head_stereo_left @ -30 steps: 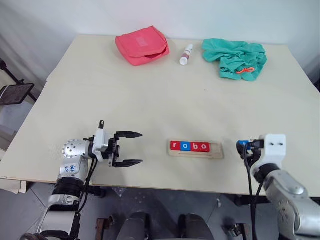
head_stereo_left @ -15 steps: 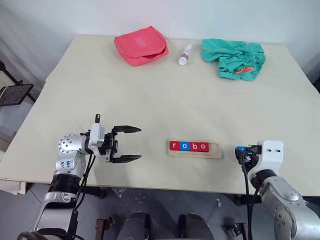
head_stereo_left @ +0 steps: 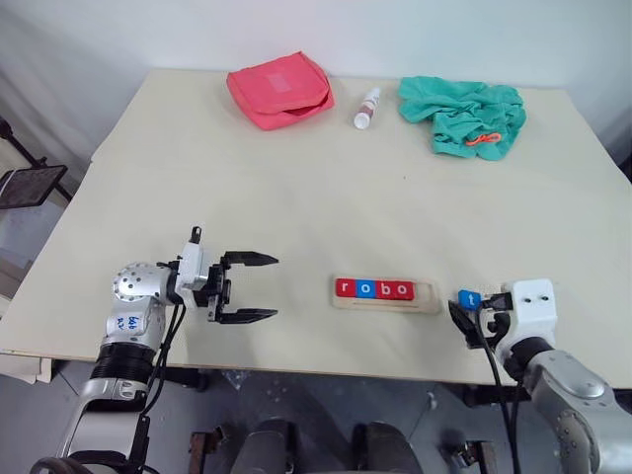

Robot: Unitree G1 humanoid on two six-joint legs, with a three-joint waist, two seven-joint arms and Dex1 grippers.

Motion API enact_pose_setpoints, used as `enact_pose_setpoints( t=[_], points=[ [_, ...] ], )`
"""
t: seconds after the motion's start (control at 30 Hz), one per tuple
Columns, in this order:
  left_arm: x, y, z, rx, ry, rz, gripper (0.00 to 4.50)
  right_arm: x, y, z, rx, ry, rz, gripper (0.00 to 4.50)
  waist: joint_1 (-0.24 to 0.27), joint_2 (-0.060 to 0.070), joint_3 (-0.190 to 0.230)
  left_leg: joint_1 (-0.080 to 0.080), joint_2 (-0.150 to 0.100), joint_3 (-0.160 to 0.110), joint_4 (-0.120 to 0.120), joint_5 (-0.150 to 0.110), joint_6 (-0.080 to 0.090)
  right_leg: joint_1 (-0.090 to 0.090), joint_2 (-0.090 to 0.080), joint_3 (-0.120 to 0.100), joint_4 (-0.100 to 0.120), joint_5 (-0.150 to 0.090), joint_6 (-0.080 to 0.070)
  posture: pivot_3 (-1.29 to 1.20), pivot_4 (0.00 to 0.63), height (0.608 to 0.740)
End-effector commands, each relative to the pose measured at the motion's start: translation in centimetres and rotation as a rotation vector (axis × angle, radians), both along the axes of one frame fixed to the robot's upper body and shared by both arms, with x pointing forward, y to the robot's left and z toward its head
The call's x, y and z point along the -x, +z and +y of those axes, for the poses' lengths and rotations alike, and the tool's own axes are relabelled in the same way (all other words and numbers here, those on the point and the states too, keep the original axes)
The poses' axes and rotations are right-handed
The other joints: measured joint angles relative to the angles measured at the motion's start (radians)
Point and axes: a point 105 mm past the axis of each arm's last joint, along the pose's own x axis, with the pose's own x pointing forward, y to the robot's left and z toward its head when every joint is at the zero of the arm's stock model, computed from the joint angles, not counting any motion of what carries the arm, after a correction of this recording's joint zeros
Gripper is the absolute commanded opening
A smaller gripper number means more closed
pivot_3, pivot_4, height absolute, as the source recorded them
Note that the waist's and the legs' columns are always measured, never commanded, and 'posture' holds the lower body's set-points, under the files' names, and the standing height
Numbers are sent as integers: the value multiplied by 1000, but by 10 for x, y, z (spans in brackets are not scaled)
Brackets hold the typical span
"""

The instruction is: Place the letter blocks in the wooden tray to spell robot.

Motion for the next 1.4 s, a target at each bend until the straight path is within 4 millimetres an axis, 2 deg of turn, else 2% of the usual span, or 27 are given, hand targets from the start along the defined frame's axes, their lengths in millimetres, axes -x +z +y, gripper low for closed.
enact_pose_setpoints(
  t=[0.03,0.2,0.33,0.57,0.67,0.93,1.23,1.27,1.4],
  points=[
    [3,4,1,-27,-39,-24,4500,1,26,5,49,135,-60,4486,0,0,0,0,0,0,0,0,0,0,0,0,0,0,0,0,150,740],
    [2,6,-1,-15,-47,-39,4500,-3,38,-2,135,335,16,4486,0,0,0,0,0,0,0,0,0,0,0,0,0,0,0,0,150,740],
    [2,6,-1,-5,-54,-51,4500,-10,39,-9,256,524,120,4486,0,0,0,0,0,1,1,0,1,2,0,-1,-1,0,0,0,150,740],
    [6,6,2,2,-58,-56,4500,-26,35,-23,363,665,203,4486,1,0,0,-1,0,1,2,0,1,2,-1,-3,-2,0,0,0,150,740],
    [8,6,3,2,-50,-62,4500,-31,25,-28,395,739,272,4486,0,0,0,-1,0,0,2,0,1,1,-2,-4,-1,0,0,0,150,740],
    [13,6,6,10,-35,-69,4500,-40,15,-32,420,792,307,4486,1,0,0,-1,1,0,2,0,1,1,-2,-6,-1,0,0,0,150,740],
    [17,4,11,13,-18,-63,4500,-43,17,-32,429,789,291,1585,1,0,0,-1,1,0,3,0,1,2,-3,-7,-1,0,0,0,150,740],
    [17,4,11,13,-16,-64,4500,-44,20,-31,431,787,279,1462,1,0,0,-1,1,0,3,0,1,2,-3,-7,-1,0,0,0,150,740],
    [17,2,10,16,-12,-64,4500,-50,39,-21,410,785,224,1464,0,0,0,-1,1,0,3,0,1,2,-3,-7,-1,0,0,0,150,740]
  ],
)
